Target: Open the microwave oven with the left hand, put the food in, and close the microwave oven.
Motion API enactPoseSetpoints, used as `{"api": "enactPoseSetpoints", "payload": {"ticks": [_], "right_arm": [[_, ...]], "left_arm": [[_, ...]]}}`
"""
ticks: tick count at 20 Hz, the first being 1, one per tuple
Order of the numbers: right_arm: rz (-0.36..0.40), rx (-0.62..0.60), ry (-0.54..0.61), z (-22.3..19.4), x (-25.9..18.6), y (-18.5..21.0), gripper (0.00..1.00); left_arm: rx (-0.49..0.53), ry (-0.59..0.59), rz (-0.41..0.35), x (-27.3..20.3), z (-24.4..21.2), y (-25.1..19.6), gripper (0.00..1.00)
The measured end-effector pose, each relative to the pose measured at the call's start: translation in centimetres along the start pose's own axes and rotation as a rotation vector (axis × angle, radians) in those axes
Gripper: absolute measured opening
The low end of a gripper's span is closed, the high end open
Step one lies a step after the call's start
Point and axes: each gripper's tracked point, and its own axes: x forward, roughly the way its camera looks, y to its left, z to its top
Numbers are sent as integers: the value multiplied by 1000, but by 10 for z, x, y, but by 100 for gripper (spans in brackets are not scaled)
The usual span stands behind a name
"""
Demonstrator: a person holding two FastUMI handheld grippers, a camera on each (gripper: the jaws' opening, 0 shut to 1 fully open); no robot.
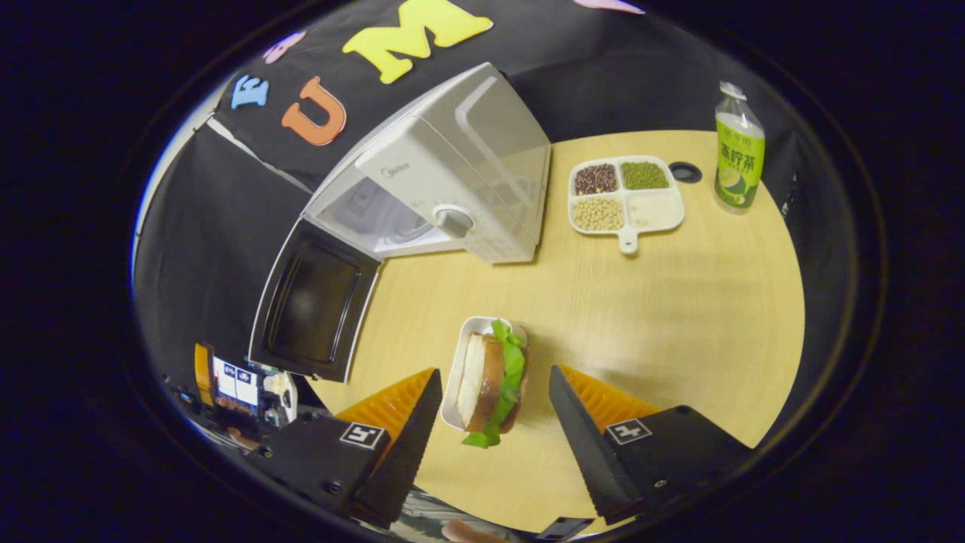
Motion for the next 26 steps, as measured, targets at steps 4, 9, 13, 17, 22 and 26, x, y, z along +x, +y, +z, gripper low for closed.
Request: {"api": "enactPoseSetpoints", "payload": {"ticks": [4, 9, 13, 17, 22, 26], "right_arm": [[81, 98, 38, -10, 16, -5, 65], [147, 122, 48, -17, 19, -2, 29], [67, -21, -11, -21, -1, 14, 35], [-69, -217, -76, -31, -18, 37, 35], [-214, -468, -163, -47, -28, 85, 35], [-291, -653, -216, -59, -13, 135, 35]], "left_arm": [[12, 17, 35, -4, -5, 7, 94], [20, 3, 54, -12, -5, 15, 94], [39, -21, 58, -21, -3, 25, 89], [28, -22, 39, -28, -10, 31, 94], [-17, -20, -3, -31, -21, 48, 94], [-40, -16, -29, -31, -30, 67, 94]]}}
